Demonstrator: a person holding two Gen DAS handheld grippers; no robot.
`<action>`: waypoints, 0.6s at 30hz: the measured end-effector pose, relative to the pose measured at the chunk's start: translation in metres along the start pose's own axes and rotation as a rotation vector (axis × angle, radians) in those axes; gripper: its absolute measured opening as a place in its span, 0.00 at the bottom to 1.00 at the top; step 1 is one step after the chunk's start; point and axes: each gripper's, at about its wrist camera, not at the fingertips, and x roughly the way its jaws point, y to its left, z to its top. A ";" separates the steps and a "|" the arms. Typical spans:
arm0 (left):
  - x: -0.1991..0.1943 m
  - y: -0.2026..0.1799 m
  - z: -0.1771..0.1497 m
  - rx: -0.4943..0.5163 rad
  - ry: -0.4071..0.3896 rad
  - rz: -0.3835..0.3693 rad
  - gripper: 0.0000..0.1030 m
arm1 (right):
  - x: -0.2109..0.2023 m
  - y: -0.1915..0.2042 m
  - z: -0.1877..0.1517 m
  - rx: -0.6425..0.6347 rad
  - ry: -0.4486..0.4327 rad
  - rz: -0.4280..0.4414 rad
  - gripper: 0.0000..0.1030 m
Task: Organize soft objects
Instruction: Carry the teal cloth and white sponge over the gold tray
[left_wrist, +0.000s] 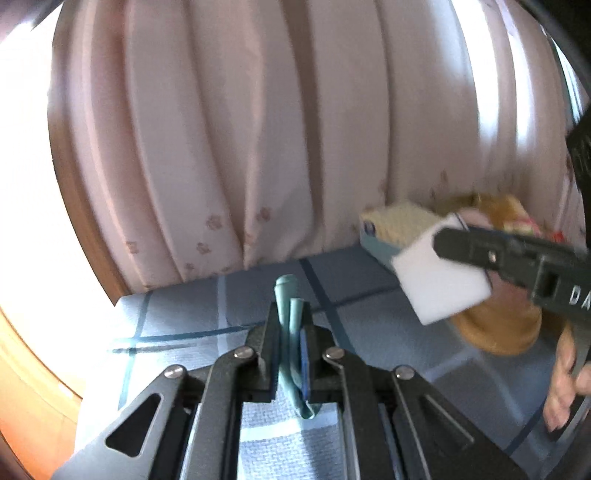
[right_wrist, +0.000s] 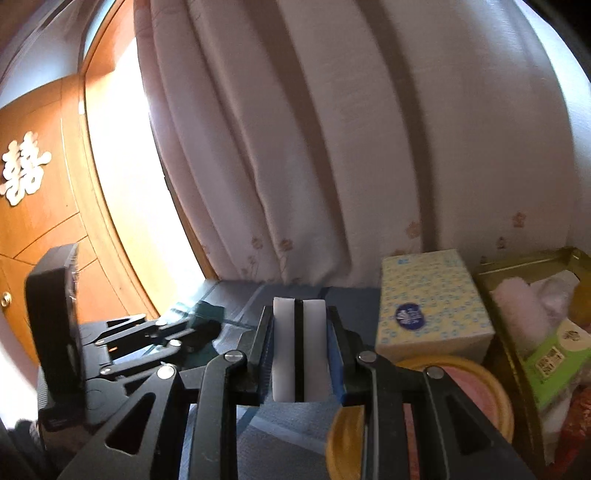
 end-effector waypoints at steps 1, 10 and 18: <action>-0.004 -0.001 0.000 -0.024 -0.020 0.012 0.06 | -0.002 -0.001 0.001 0.001 -0.004 -0.005 0.27; -0.019 -0.041 0.005 -0.106 -0.099 0.138 0.06 | -0.026 0.009 -0.002 -0.145 -0.115 -0.162 0.27; -0.024 -0.073 0.003 -0.124 -0.113 0.162 0.06 | -0.046 0.006 -0.008 -0.233 -0.155 -0.242 0.27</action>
